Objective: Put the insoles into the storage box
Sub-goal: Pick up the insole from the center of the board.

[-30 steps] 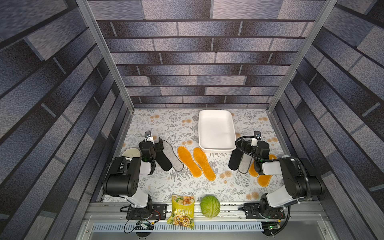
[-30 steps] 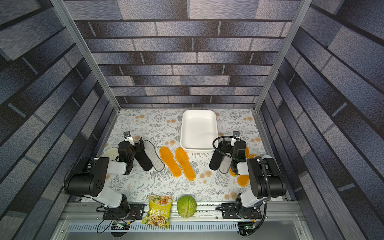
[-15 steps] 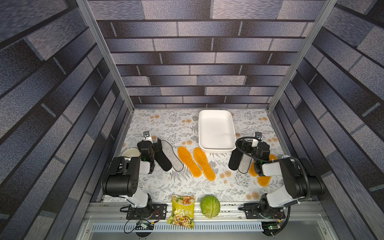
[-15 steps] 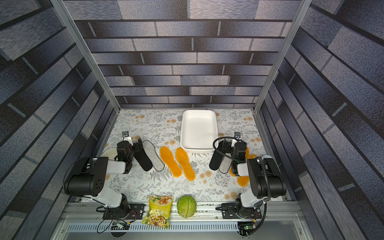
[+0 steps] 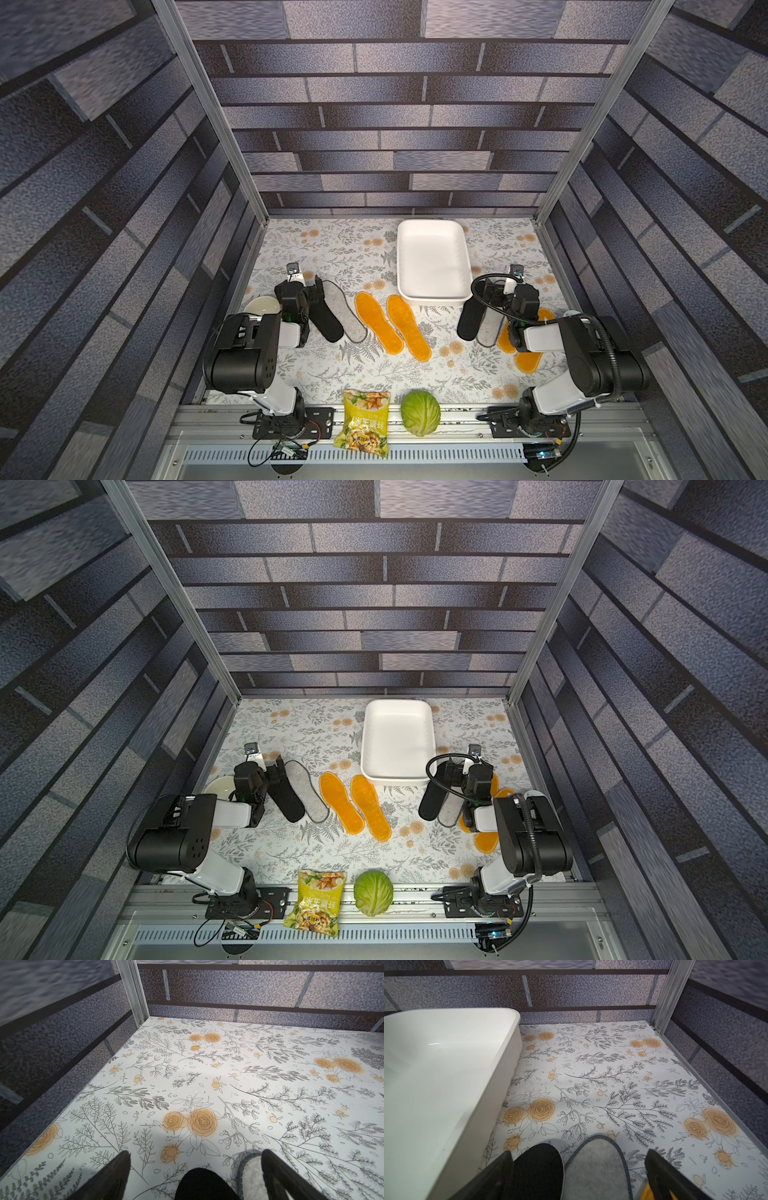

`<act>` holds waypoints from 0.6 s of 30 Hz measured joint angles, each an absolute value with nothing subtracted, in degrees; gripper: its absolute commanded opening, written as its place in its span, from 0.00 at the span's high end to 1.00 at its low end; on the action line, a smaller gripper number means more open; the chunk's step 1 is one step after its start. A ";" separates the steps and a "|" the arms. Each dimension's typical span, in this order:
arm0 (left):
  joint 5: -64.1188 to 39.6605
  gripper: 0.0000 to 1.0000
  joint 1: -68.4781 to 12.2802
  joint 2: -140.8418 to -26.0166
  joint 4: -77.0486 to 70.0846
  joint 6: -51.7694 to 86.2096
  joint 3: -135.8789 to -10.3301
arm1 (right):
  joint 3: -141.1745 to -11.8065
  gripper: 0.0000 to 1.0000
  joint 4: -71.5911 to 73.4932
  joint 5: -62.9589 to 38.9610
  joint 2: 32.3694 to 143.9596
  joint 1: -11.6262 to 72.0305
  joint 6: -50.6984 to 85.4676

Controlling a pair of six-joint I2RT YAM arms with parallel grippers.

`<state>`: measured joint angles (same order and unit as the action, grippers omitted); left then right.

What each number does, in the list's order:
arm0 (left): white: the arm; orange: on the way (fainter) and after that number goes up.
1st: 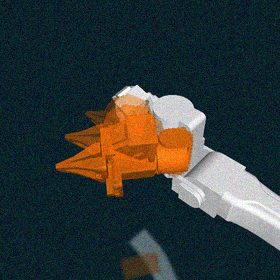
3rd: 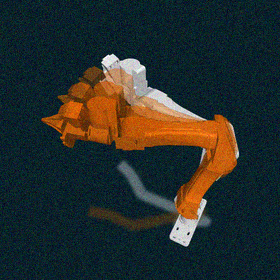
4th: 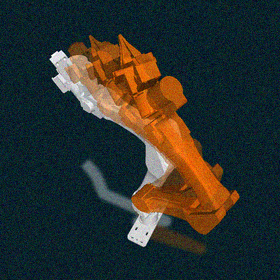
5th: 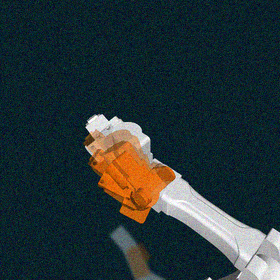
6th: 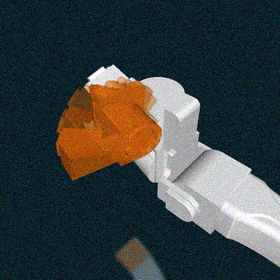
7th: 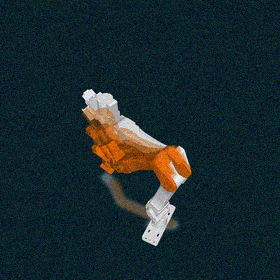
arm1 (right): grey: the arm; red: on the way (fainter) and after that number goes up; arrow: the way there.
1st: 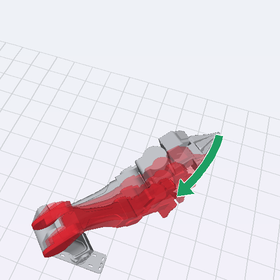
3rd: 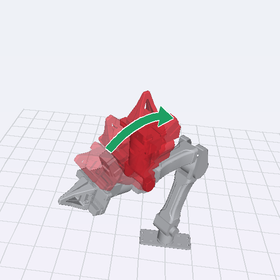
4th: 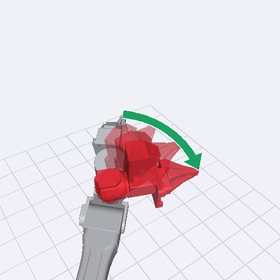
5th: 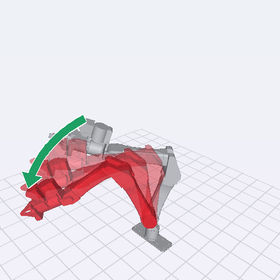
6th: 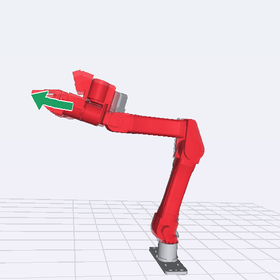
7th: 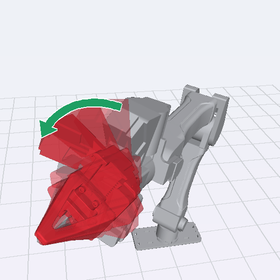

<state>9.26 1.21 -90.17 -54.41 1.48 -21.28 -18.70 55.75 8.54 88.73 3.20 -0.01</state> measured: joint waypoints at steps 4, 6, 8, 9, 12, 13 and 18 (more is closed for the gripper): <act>9.26 0.00 1.21 -90.17 -54.41 1.48 -21.28 | -18.70 0.00 55.75 8.54 88.73 3.20 -0.01; 9.26 0.00 1.21 -90.17 -54.41 1.48 -21.28 | -18.68 0.00 55.72 8.54 88.73 3.20 -0.01; 9.26 0.00 1.21 -90.17 -54.41 1.48 -21.28 | -18.68 0.00 55.72 8.54 88.73 3.20 -0.01; 9.23 0.00 1.21 -90.17 -54.41 1.48 -21.28 | -18.70 0.00 55.75 8.54 88.73 3.20 -0.01; 8.95 0.00 1.52 -90.17 -53.95 1.50 -21.47 | -18.63 0.00 56.07 9.41 88.73 3.20 0.23; 8.64 0.00 1.80 -90.17 -53.60 1.56 -21.65 | -18.35 0.00 56.93 9.87 88.71 3.20 0.40; 5.56 0.00 3.75 -90.17 -52.66 2.07 -21.96 | -16.29 0.00 59.79 10.90 88.64 3.20 0.82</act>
